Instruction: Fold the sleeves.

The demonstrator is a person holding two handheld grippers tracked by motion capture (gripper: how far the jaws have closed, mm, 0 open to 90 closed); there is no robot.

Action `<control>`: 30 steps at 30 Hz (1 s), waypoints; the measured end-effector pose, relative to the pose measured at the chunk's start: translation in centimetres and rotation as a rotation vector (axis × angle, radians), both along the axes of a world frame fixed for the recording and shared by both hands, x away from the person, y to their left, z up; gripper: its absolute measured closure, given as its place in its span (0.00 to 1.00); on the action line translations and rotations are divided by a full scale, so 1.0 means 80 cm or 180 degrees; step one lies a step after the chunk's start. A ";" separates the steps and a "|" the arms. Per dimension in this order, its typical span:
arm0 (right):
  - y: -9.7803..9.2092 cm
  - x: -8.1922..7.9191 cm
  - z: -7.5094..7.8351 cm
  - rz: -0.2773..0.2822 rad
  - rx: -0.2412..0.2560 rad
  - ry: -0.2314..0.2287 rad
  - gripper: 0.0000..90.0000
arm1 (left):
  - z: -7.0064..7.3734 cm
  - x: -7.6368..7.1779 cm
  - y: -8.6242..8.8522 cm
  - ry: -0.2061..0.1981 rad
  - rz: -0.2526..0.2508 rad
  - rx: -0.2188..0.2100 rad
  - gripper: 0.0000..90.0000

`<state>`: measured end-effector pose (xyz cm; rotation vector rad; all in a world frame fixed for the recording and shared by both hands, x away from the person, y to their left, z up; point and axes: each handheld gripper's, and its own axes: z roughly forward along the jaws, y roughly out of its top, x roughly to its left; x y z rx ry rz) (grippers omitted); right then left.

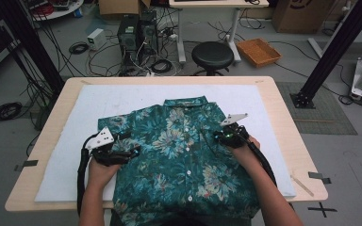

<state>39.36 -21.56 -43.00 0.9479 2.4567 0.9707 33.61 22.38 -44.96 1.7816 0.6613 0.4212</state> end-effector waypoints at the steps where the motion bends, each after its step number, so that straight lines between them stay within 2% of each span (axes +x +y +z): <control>1: 0.001 -0.003 0.002 0.0010 0.0013 -0.0013 0.99 | 0.000 0.000 0.000 0.0001 -0.0003 0.0008 0.28; 11: 0.026 -0.023 0.016 0.0237 0.0128 -0.0132 0.99 | 0.000 0.000 0.000 0.0002 0.0005 0.0005 0.28; 24: 0.077 -0.044 0.020 0.0587 0.0059 -0.0212 0.98 | 0.000 0.000 0.001 0.0008 0.0000 -0.0013 0.28; 26: 0.079 -0.045 0.020 0.0619 0.0070 -0.0226 0.89 | 0.000 0.000 0.001 0.0004 -0.0001 -0.0010 0.28; 30: 0.069 -0.045 0.025 0.0533 0.0153 -0.0254 0.81 | 0.000 0.000 0.001 0.0004 -0.0001 -0.0009 0.28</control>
